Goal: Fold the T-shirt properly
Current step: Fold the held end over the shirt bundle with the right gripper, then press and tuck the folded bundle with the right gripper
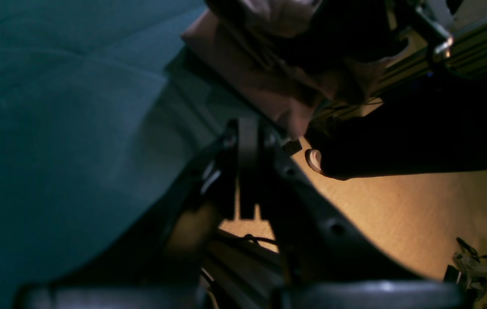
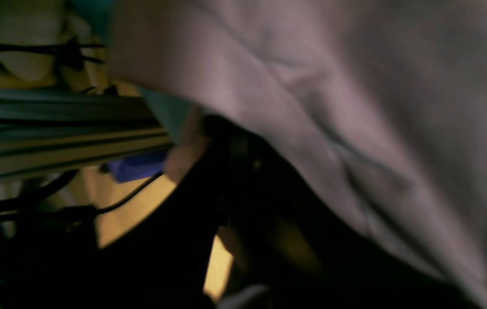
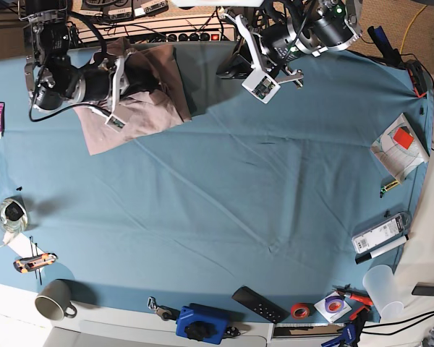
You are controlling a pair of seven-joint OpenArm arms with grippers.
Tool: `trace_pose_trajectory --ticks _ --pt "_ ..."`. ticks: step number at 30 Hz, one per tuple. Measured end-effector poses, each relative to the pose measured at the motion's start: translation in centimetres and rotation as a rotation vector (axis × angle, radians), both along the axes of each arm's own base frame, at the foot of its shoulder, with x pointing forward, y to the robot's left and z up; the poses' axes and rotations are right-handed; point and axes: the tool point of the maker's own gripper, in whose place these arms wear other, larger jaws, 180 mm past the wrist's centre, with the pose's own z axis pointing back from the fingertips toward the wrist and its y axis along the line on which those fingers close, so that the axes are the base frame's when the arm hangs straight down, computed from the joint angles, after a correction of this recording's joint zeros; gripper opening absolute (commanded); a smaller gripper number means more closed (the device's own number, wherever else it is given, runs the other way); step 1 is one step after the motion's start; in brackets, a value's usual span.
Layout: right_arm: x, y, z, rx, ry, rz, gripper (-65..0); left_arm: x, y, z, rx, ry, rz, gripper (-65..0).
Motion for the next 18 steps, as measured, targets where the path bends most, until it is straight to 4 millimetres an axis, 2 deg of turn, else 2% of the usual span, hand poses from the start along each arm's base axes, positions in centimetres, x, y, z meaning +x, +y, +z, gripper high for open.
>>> trace_pose_trajectory --ticks 3,5,12,15,18 --pt "0.1 2.0 2.4 0.17 0.005 -0.003 -65.0 0.0 0.0 0.0 0.001 0.0 0.0 -65.0" --pt "0.2 2.6 3.3 0.227 0.004 -0.005 -65.0 0.0 0.0 0.0 0.0 0.0 0.0 -65.0" --pt "0.4 3.0 3.9 0.263 0.001 -0.003 -65.0 0.0 0.0 0.0 0.001 0.0 0.0 -65.0" --pt "2.7 2.0 5.2 0.252 -0.076 -0.033 -65.0 0.0 0.0 0.0 0.001 0.0 0.0 -65.0" --pt "5.7 -0.4 7.3 0.238 -0.187 -0.112 -65.0 0.0 0.0 0.0 0.001 0.0 0.0 -65.0"
